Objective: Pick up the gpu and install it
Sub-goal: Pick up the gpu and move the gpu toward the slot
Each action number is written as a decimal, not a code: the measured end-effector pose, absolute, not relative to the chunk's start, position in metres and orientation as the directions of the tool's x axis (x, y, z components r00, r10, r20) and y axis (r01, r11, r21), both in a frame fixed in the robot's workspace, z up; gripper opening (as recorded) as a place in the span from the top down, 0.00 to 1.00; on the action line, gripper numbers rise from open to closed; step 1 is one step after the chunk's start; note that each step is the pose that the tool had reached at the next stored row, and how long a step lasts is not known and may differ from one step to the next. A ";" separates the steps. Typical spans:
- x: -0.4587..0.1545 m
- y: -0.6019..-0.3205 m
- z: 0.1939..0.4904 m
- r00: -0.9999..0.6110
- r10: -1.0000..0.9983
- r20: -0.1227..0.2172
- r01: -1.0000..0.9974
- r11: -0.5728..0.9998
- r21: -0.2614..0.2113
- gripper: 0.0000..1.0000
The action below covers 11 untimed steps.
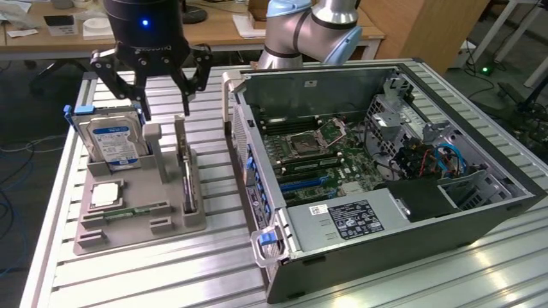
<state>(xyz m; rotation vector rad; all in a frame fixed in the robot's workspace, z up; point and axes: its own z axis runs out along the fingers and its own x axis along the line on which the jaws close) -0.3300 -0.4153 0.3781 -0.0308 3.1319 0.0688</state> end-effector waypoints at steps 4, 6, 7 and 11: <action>-0.330 -0.416 0.377 -1.000 -0.020 -0.009 -0.020 0.999 0.044 0.41; -0.330 -0.416 0.376 -1.000 -0.019 -0.009 -0.020 0.999 0.044 0.41; -0.330 -0.416 0.375 -1.000 -0.019 -0.009 -0.020 0.999 0.044 0.41; -0.330 -0.416 0.371 -1.000 -0.019 -0.009 -0.020 0.999 0.044 0.41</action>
